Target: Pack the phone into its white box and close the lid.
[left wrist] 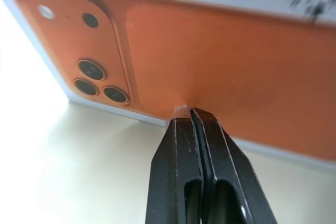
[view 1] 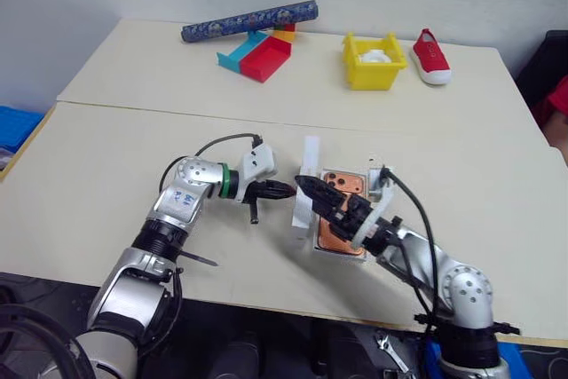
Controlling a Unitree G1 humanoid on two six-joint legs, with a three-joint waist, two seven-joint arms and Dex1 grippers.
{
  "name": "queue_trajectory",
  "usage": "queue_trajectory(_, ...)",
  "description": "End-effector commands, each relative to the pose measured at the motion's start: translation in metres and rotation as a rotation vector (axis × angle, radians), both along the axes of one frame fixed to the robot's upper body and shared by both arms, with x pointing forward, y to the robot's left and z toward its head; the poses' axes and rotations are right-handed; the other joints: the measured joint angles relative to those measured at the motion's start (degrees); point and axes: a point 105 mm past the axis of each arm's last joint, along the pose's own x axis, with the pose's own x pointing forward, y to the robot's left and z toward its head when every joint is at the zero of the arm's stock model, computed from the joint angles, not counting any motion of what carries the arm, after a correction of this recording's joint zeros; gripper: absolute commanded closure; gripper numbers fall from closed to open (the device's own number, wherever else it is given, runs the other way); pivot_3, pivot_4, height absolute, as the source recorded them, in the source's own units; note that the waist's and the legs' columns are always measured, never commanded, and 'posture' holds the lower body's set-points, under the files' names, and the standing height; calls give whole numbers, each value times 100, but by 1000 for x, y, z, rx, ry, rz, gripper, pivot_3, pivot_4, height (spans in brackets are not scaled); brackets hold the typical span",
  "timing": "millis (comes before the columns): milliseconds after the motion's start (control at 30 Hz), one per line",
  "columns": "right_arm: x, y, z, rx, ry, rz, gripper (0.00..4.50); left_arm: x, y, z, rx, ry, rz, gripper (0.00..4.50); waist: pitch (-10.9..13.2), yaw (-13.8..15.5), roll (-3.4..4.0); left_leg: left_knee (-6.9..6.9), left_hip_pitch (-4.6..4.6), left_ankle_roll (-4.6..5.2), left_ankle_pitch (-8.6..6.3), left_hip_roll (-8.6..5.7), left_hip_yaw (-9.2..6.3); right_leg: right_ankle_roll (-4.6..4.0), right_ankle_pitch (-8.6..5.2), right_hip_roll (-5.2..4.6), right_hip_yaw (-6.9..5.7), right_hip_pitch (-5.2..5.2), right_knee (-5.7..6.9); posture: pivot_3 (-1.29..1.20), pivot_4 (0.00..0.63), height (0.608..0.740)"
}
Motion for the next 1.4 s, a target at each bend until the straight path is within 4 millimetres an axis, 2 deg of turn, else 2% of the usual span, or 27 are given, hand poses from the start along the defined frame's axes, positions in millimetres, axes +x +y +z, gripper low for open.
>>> queue_trajectory(33, -21, -14, 19, -64, -118, 40, 20, -2, -15, 10, -26, -33, -54, 4500, 0, 33, 0, -1, -1, 1, 0, 0, 2, 1, 0, 0, 0, 0, -3, 0, 150, 740)
queue_trajectory(200, -53, -42, 24, -324, -253, 112, 20, -11, -33, 9, -53, -21, -114, 4500, 1, 100, 1, 0, -3, 7, 0, 2, 6, 4, 2, -1, 0, 7, -15, 0, 150, 740)
queue_trajectory(333, -71, -50, 19, -496, -317, 185, 20, -14, -43, 8, -65, -24, -134, 4500, 0, 114, -1, 6, 5, 16, -4, 5, 5, 11, 6, 0, -2, 33, -30, 0, 150, 740)
queue_trajectory(367, -75, -52, 14, -549, -326, 211, 191, -14, -45, 11, -75, -30, -132, 4500, 0, 110, -3, 7, 8, 17, -4, 5, 5, 12, 7, 1, -2, 40, -31, 0, 150, 740)
queue_trajectory(500, -80, -56, -8, -725, -361, 275, 1246, -10, -41, 31, -120, -63, -117, 4500, 2, 99, -7, 14, 8, 20, -4, 3, 6, 19, 11, 3, 0, 43, -32, 0, 150, 740)
queue_trajectory(600, -82, -58, -24, -831, -391, 337, 2353, -8, -27, 46, -143, -51, -98, 4500, 3, 94, -8, 22, 8, 19, -4, 2, 8, 20, 11, 4, 0, 41, -32, 0, 150, 740)
queue_trajectory(667, -84, -59, -35, -887, -404, 375, 3020, -9, -12, 43, -101, -40, -98, 4500, 3, 91, -8, 26, 9, 17, -4, 3, 8, 20, 11, 4, 0, 40, -32, 0, 150, 740)
queue_trajectory(800, -86, -56, -50, -907, -424, 418, 4391, -7, 17, 19, 29, 4, -69, 4500, 3, 101, -7, 24, 15, 11, -3, 2, 8, 17, 9, 6, -2, 40, -33, 0, 150, 740)
queue_trajectory(900, -84, -56, -60, -925, -436, 425, 4457, -6, 25, -7, 141, 29, -64, 4500, 2, 142, -9, 34, 14, 13, -4, -1, 6, 17, 9, 5, -4, 46, -35, 0, 150, 740)
queue_trajectory(1000, -83, -55, -67, -932, -448, 430, 4457, -5, 14, -21, 173, 19, -86, 4500, 3, 206, -9, 46, 8, 18, -7, -9, 3, 18, 10, 6, -4, 46, -36, 0, 150, 740)
queue_trajectory(1167, -80, -54, -76, -941, -462, 427, 4457, -7, -24, -24, 129, 15, -144, 4500, 3, 287, -9, 70, -2, 24, -16, -10, 1, 18, 10, 7, -8, 46, -35, 0, 150, 740)
queue_trajectory(1267, -74, -56, -79, -952, -468, 400, 4457, -11, -47, -19, 93, 4, -183, 4500, 3, 271, -10, 76, -4, 27, -19, -11, 4, 22, 12, 7, -6, 46, -33, 0, 150, 740)
queue_trajectory(1400, -64, -60, -78, -965, -477, 343, 4457, -11, -54, -16, 83, -3, -191, 4500, 3, 237, -10, 79, -2, 23, -19, -7, 5, 22, 12, 7, -5, 45, -32, 0, 150, 740)
